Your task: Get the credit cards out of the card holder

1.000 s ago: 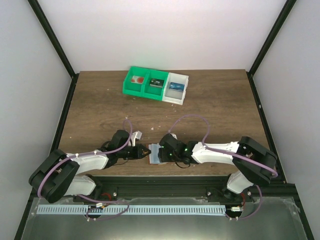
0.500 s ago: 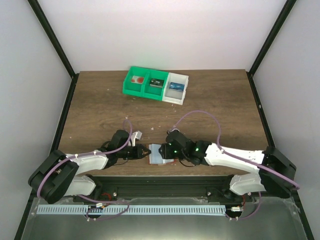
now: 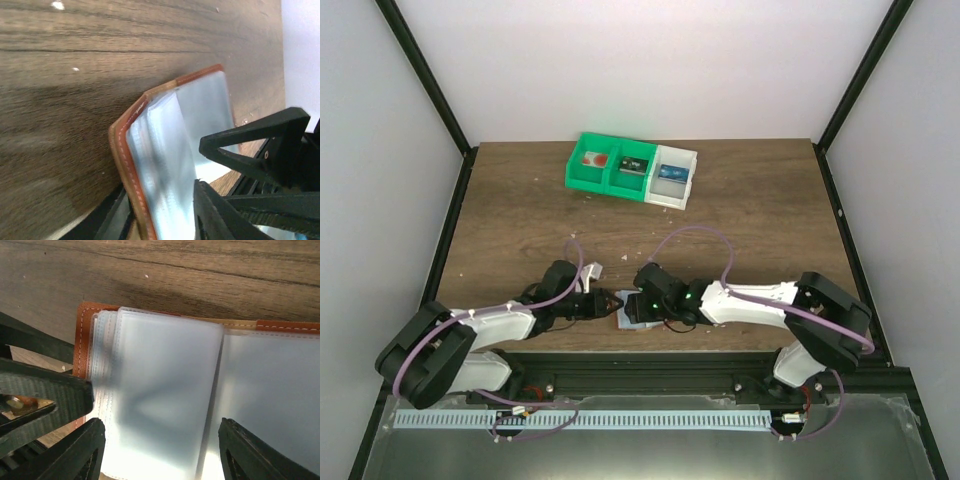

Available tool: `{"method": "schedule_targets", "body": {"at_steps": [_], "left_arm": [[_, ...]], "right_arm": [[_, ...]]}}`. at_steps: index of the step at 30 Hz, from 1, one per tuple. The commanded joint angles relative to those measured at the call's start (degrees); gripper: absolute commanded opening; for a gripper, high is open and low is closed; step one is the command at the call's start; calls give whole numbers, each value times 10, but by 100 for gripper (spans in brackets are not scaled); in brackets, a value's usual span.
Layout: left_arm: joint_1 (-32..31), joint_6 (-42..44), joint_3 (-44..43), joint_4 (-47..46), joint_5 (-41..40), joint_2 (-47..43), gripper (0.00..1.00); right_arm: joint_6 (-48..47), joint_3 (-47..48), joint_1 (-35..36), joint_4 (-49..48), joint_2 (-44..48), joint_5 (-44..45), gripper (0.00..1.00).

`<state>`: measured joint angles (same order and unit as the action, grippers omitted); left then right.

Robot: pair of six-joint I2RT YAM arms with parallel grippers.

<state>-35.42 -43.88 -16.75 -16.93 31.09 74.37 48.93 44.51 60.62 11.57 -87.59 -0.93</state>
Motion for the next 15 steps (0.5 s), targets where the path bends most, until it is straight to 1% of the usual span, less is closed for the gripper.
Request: {"method": "schedule_targets", "body": {"at_steps": [1, 4, 7, 10, 12, 14, 15], "left_arm": [[0, -9, -7, 38, -37, -34, 40], [0, -20, -17, 80, -70, -70, 42], [1, -30, -25, 110, -95, -113, 41], [0, -35, -37, 145, -118, -152, 38], [1, -29, -42, 146, -116, -176, 33], [0, -22, -43, 132, -92, -180, 24], [0, -23, -41, 122, -79, -173, 16]], "right_arm": [[-2, 16, 6, -8, -18, 1, 64], [-4, 19, 6, 0, -30, 9, 64], [-5, 17, 6, 0, -34, 14, 63], [-5, 17, 6, 1, -37, 15, 59], [-4, 15, 6, 1, -37, 17, 56], [-3, 12, 6, 0, -37, 19, 53], [-2, 11, 6, -1, -37, 20, 51]]}}
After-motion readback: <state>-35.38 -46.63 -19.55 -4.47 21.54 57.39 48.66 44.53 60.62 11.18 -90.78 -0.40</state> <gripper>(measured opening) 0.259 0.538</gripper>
